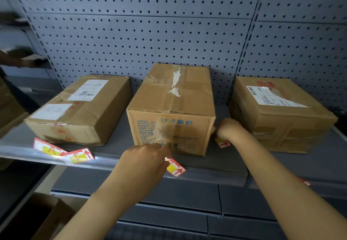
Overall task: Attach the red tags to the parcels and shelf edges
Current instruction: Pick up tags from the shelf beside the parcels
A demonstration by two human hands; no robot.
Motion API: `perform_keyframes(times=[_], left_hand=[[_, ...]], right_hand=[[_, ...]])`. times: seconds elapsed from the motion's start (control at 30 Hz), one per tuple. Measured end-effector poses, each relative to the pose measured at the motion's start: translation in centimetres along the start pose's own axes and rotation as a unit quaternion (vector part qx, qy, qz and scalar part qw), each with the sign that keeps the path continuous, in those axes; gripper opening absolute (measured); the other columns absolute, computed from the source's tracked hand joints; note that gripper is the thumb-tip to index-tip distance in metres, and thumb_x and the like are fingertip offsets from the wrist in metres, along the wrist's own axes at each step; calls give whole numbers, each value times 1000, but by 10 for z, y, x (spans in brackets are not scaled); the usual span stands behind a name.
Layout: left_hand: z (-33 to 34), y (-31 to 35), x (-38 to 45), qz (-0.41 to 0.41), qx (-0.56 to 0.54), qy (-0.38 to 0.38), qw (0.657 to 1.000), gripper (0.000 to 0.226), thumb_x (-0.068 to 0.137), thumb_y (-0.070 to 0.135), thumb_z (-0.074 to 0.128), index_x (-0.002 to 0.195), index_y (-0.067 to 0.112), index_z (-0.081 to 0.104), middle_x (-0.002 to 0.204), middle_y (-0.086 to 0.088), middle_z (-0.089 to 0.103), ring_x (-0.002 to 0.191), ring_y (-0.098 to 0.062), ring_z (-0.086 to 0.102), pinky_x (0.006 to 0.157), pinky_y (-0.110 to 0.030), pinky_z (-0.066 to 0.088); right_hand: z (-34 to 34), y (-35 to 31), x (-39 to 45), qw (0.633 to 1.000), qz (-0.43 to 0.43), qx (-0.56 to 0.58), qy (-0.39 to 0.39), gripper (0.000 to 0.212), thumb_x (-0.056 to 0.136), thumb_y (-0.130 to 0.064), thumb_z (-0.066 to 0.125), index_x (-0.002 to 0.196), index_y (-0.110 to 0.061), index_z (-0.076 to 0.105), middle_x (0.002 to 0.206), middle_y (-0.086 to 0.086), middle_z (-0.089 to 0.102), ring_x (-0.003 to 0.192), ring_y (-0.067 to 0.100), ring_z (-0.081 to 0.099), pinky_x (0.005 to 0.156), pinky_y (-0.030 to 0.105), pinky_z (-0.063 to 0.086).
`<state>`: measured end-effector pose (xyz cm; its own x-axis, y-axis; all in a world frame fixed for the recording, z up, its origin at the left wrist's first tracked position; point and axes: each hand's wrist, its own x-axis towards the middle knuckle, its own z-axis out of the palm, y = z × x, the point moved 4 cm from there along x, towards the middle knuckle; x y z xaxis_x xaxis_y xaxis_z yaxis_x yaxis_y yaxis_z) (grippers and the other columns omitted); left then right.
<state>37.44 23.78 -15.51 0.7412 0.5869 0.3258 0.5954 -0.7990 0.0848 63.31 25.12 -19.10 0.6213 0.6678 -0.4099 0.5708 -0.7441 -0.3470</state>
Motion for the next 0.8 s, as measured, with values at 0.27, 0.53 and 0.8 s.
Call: perform_keyframes(times=[0.27,0.53,0.8], left_hand=[[-7,9,3,9,1,-12,1000,6,80,28,69,86,28,67,81,11,70,70,-16,68,54,-30,52],[-11,10,3,28,29,-28,999,17,63,24,80,69,30,65,62,13,66,48,-9,61,36,-22,43],[-20,28,13,64,-48,-21,997,31,87,37,37,95,26,64,93,7,67,82,-20,64,69,-33,53]], right_hand=[[-1,2,-10,1000,7,-16,-12,17,85,-13,65,95,-5,54,71,10,48,62,20,51,47,26,42],[-2,6,-20,1000,10,0,19,25,84,-14,65,104,-1,58,86,13,56,69,22,55,42,23,37],[-14,17,-54,998,-16,11,57,22,90,-12,52,107,0,59,91,14,59,72,23,57,44,23,36]])
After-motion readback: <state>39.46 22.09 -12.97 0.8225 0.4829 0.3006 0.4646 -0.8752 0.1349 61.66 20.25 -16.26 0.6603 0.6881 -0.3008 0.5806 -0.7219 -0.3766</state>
